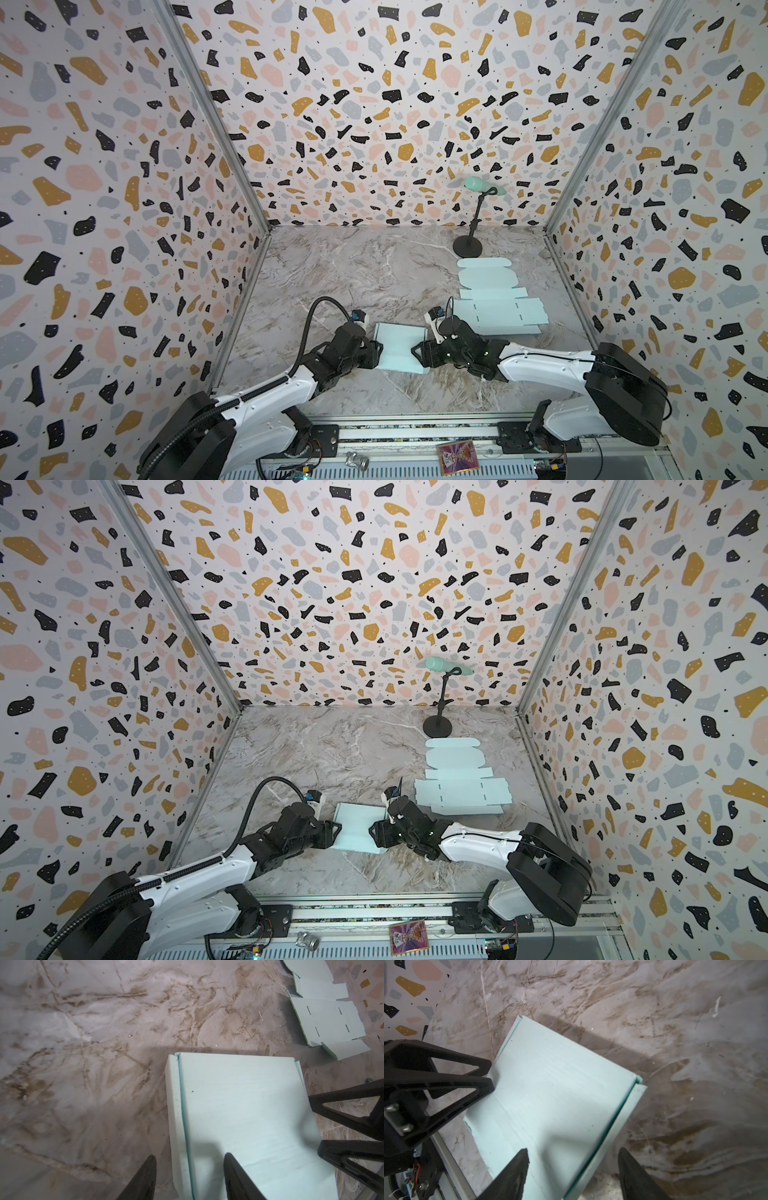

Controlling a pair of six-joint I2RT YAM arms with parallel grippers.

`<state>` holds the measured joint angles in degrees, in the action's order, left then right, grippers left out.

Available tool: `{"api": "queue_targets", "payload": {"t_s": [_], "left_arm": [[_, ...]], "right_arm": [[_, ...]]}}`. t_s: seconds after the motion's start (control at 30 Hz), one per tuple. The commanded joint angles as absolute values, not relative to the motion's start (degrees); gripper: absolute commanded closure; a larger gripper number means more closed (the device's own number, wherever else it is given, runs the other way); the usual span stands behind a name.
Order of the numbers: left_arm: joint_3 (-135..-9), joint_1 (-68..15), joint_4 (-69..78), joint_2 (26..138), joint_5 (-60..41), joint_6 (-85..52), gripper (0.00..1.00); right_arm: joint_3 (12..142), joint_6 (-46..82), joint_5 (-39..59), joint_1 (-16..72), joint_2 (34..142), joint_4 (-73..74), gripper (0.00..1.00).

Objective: Fold the paper box

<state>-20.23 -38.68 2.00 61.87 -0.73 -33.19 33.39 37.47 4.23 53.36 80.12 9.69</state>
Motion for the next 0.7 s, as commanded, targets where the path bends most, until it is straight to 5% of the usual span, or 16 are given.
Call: {"api": "queue_targets", "payload": {"t_s": [0.0,0.67], "left_arm": [[-18.9,-38.43,2.27,62.31,-1.04,-32.43,0.49],[-19.76,-38.46,5.42,66.07,-2.29,-32.96,0.6]], "right_arm": [[33.05,37.97,4.86,53.19,80.31,11.68,0.32],[35.49,35.34,6.29,51.62,85.0,13.64,0.41]]}}
